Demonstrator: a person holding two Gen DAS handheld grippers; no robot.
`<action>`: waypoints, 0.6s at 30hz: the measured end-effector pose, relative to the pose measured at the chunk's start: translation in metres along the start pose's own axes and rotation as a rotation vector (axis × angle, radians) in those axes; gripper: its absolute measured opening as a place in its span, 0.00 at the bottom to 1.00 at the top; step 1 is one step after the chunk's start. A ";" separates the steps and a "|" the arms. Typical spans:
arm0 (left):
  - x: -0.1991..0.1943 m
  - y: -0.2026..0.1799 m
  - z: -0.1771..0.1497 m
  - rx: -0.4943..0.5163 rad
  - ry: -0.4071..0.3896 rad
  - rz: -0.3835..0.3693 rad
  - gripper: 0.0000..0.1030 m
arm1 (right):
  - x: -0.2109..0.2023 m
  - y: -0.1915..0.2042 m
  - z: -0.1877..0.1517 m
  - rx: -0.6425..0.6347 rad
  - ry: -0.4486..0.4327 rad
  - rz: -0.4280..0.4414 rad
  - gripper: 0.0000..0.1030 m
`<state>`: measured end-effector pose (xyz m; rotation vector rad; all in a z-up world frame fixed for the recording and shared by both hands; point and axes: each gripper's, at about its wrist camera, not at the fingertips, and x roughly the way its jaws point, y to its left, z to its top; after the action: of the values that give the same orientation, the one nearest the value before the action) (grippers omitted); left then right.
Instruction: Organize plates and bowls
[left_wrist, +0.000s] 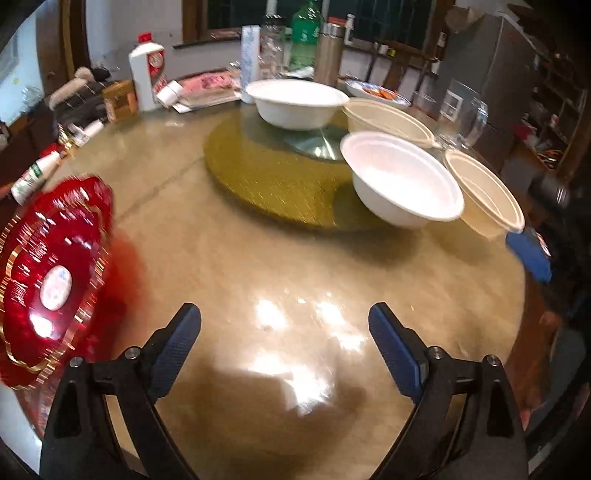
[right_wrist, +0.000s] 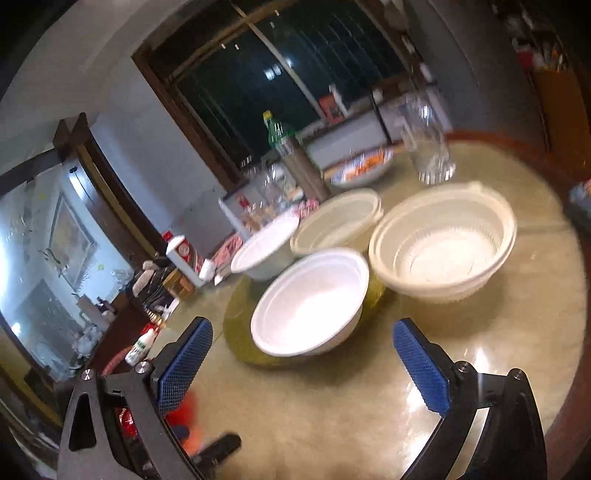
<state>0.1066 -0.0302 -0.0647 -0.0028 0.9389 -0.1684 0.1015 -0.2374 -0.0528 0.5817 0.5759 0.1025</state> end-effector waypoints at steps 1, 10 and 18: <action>0.000 -0.001 0.005 0.000 0.001 0.001 0.90 | 0.005 -0.003 0.001 0.022 0.036 0.009 0.97; 0.008 -0.014 0.064 0.000 -0.068 0.003 0.90 | 0.042 -0.036 0.024 0.240 0.275 0.051 0.97; 0.038 -0.033 0.098 -0.011 -0.016 -0.024 0.82 | 0.062 -0.049 0.042 0.279 0.309 0.003 0.83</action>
<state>0.2029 -0.0748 -0.0349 -0.0258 0.9246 -0.1851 0.1724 -0.2837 -0.0810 0.8453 0.8980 0.1166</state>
